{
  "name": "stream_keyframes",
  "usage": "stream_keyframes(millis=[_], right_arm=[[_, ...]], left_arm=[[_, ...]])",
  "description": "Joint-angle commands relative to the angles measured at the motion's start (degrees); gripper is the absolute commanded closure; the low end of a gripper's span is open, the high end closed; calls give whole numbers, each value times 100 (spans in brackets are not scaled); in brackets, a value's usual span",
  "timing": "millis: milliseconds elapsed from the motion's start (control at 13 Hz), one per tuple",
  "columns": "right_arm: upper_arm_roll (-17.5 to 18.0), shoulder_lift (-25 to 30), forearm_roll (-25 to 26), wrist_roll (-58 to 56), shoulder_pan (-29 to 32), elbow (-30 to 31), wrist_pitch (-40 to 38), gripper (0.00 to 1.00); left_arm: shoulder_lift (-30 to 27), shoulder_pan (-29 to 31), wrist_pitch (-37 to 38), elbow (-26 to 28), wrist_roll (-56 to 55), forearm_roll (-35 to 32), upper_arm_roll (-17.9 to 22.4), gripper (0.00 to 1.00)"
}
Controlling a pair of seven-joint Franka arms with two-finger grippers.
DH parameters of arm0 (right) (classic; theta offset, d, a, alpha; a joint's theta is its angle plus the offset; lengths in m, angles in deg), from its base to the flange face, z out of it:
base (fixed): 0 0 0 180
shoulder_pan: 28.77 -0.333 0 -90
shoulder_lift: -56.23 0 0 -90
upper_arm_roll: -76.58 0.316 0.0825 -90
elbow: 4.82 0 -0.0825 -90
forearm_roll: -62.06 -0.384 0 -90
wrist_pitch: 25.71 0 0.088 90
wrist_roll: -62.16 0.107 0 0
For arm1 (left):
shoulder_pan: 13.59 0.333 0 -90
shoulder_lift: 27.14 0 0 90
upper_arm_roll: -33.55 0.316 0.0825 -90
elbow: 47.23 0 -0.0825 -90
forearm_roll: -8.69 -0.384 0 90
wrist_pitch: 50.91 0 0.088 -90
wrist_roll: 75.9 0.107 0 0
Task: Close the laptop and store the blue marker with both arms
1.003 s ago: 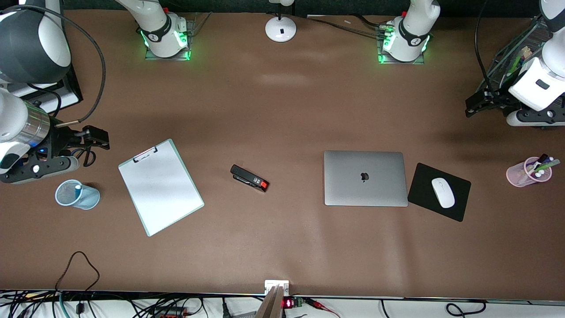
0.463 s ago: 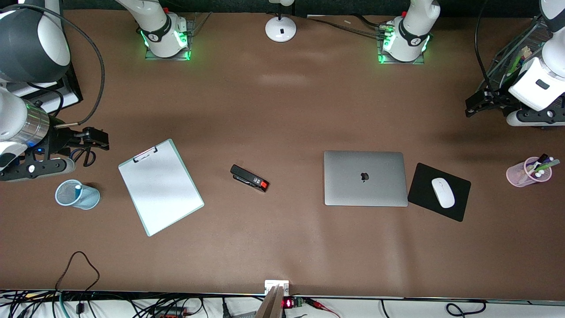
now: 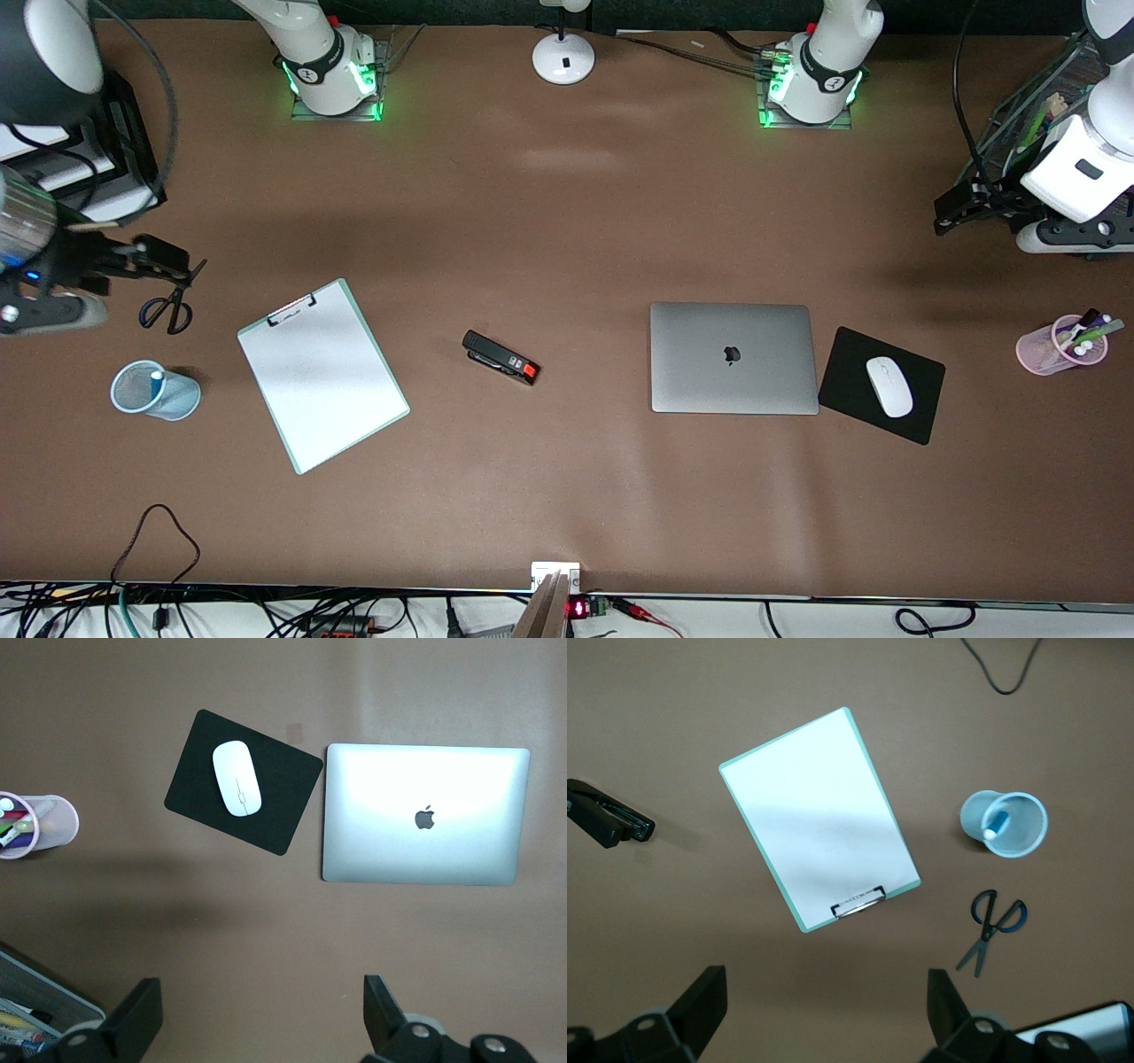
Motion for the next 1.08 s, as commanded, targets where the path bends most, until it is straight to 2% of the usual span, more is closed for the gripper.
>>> stream_keyframes(millis=[0, 1003], right_arm=[[23, 197, 68, 29, 71, 126, -230, 0], [-21, 655, -213, 55, 159, 320, -187, 0]], left_arm=[[66, -11, 94, -161, 54, 45, 19, 0], [66, -20, 85, -161, 54, 45, 19, 0]])
